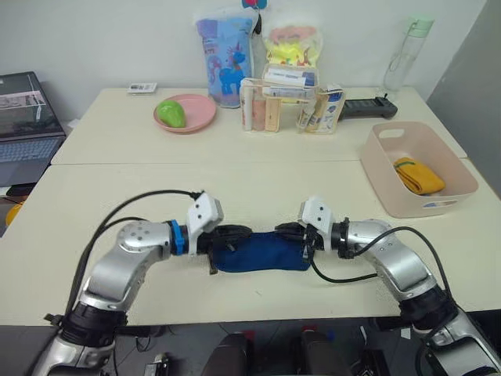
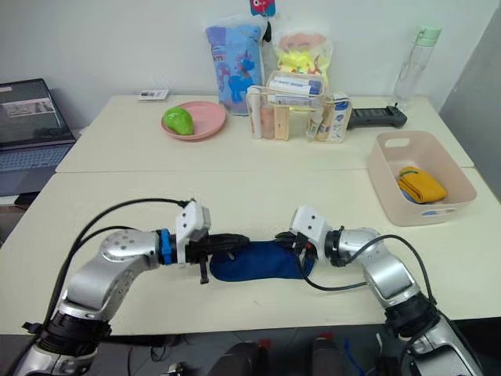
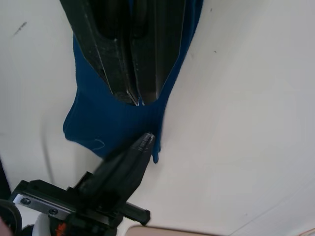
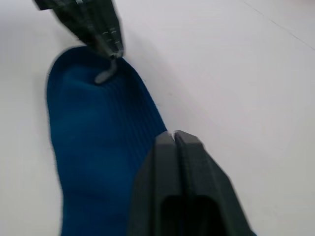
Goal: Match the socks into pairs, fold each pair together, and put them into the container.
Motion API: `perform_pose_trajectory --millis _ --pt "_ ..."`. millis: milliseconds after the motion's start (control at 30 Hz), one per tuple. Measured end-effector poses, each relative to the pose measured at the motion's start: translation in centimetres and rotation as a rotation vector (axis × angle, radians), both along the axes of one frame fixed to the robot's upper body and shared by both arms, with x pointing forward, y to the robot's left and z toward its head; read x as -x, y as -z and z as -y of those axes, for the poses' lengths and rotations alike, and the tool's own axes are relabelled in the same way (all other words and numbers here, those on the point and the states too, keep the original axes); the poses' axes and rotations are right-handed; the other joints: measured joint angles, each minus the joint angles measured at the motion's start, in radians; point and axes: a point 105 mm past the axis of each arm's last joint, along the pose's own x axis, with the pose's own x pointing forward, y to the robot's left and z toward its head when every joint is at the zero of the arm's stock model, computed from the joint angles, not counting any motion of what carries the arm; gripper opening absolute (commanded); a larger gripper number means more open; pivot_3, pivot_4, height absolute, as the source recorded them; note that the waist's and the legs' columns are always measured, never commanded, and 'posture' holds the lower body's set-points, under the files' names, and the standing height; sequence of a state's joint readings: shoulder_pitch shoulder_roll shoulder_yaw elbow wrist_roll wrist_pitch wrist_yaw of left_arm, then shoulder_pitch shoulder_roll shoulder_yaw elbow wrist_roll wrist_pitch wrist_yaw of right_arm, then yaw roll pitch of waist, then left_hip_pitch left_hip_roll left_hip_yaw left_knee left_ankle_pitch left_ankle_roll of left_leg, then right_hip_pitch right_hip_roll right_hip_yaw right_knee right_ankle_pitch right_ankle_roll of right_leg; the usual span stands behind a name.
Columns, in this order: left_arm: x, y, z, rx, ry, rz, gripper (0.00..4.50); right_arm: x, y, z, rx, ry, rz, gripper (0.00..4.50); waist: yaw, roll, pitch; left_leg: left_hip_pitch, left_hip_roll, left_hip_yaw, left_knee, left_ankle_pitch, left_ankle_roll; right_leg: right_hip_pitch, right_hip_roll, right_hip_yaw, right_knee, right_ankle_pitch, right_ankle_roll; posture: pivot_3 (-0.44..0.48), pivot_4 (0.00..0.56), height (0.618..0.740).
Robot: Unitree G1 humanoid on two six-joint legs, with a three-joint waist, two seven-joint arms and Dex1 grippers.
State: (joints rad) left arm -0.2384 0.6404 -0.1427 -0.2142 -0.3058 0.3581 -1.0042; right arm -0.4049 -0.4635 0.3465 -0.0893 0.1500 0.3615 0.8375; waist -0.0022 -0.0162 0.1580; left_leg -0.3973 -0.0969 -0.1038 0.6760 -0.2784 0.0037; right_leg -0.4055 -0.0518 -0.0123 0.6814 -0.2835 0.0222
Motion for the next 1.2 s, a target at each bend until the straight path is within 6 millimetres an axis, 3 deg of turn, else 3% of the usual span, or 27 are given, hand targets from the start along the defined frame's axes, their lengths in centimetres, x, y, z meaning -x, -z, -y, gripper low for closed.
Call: perform_pose_trajectory --millis 100,167,400,600,800,900,1033,1200 --pt "0.1 2.8 -0.5 -0.065 -0.033 -0.009 0.0 -0.2 2.1 0.9 0.039 0.033 -0.016 0.05 0.0 0.0 0.0 0.0 0.0 0.0 0.0 0.0 0.0 0.0 0.0 0.0 0.0 0.0 0.0 0.0 0.15 0.74" --pt "-0.2 3.7 -1.1 -0.088 -0.062 -0.011 0.0 -0.1 2.2 1.1 0.043 0.028 0.003 0.05 0.0 0.0 0.0 0.0 0.0 0.0 0.0 0.0 0.0 0.0 0.0 0.0 0.0 0.0 0.0 0.0 0.15 0.74" --pt "-0.6 3.8 -1.9 -0.086 -0.088 0.03 0.0 0.3 2.4 3.0 0.06 0.038 0.023 0.05 0.001 0.001 -0.001 0.001 0.0 0.0 0.0 0.0 0.0 0.001 0.0 0.0 0.0 0.0 0.0 0.0 0.15 0.74" --pt "0.1 2.8 -3.4 -0.014 -0.088 -0.041 0.0 0.7 1.6 5.6 0.052 0.077 -0.016 0.05 0.001 0.001 -0.001 0.001 0.0 0.0 0.0 0.0 0.0 0.001 0.0 0.0 0.0 0.0 0.0 0.0 0.15 0.74" --pt "1.0 1.3 -1.8 0.015 -0.008 -0.018 0.0 2.5 -0.9 2.3 -0.055 -0.073 -0.048 0.05 0.0 0.001 -0.001 0.001 0.0 0.0 -0.001 0.0 0.0 0.001 0.0 0.0 0.0 0.0 0.0 0.0 0.15 0.74" --pt "1.7 1.8 -1.4 -0.023 0.031 -0.031 0.0 3.2 0.1 1.4 -0.018 -0.121 -0.071 0.05 0.0 0.001 -0.001 0.001 0.0 0.0 -0.001 0.0 0.0 0.001 0.0 0.0 0.0 0.0 0.0 0.0 0.15 0.74" --pt "1.8 2.9 -1.7 -0.079 0.02 -0.042 0.0 3.5 2.5 2.1 0.128 -0.137 -0.071 0.05 0.002 0.001 -0.001 0.001 0.0 0.0 0.0 0.0 0.0 0.001 0.0 0.0 0.0 0.0 0.0 0.0 0.15 0.74" --pt "1.8 4.0 -3.0 -0.144 -0.01 -0.052 0.0 3.5 2.5 2.9 0.173 -0.141 -0.024 0.05 0.004 0.0 -0.001 0.001 0.0 0.0 0.0 0.0 0.0 0.001 0.0 0.0 0.0 0.0 0.0 0.0 0.15 0.74"
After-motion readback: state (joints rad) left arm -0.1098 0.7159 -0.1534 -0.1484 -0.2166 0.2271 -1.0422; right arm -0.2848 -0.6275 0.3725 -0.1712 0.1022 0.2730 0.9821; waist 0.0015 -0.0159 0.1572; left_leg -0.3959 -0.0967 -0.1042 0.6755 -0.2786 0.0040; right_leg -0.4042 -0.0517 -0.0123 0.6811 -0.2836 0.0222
